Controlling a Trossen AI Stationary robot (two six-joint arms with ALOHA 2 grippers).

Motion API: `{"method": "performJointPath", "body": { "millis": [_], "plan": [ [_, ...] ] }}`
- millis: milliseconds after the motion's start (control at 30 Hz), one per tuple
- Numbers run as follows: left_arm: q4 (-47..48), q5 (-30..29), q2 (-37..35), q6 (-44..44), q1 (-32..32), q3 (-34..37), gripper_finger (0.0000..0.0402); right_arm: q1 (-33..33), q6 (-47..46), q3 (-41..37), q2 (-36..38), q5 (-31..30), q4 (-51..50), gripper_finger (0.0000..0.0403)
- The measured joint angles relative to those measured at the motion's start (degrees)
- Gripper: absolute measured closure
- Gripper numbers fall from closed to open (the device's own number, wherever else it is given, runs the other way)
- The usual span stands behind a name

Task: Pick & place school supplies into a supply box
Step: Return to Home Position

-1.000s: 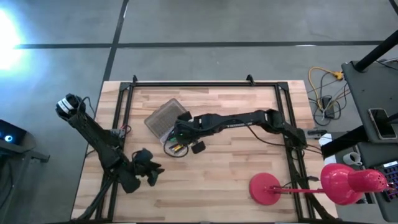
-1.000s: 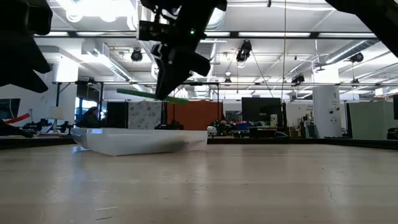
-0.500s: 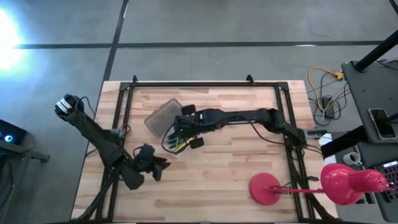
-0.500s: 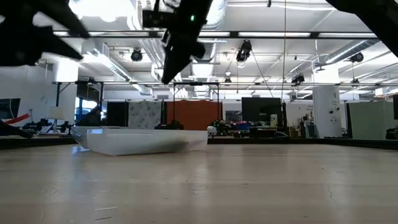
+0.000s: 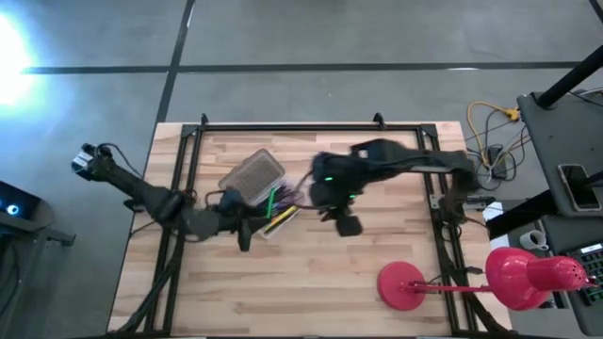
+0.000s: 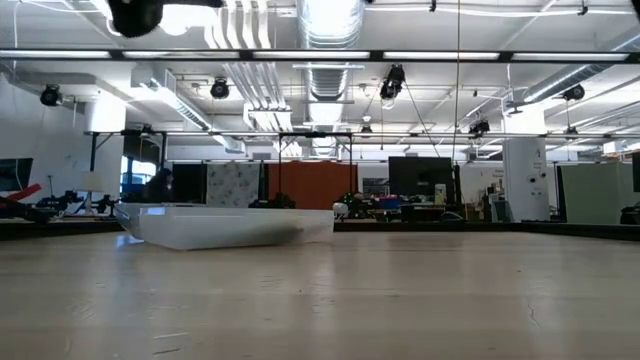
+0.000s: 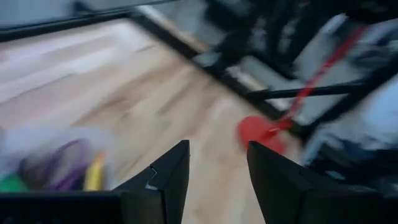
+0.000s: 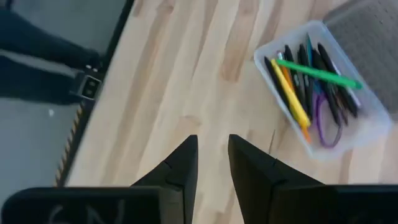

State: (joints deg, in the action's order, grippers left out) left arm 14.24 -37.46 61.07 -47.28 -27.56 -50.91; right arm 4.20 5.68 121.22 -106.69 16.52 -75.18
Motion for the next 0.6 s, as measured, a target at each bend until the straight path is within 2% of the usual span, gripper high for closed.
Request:
{"method": "performJointPath", "body": {
  "millis": [100,167,367,600],
  "plan": [
    [-13.6,12.3,0.1,7.3,6.6,3.4,0.0256,1.3,-4.4,-12.3,9.2,-0.2,8.1,0.0324],
    [-18.3,17.3,0.3,9.6,9.9,5.3,0.0256,2.1,-8.2,-21.1,15.3,-0.7,14.8,0.0327],
    [-14.2,17.8,-3.0,10.1,13.9,6.0,0.0256,2.9,-17.6,-44.1,33.8,-3.2,32.0,0.0335],
    [-6.4,17.7,-13.4,13.9,14.1,6.2,0.0256,2.9,-22.2,-62.2,51.4,-3.2,48.4,0.0326]
  ]
}}
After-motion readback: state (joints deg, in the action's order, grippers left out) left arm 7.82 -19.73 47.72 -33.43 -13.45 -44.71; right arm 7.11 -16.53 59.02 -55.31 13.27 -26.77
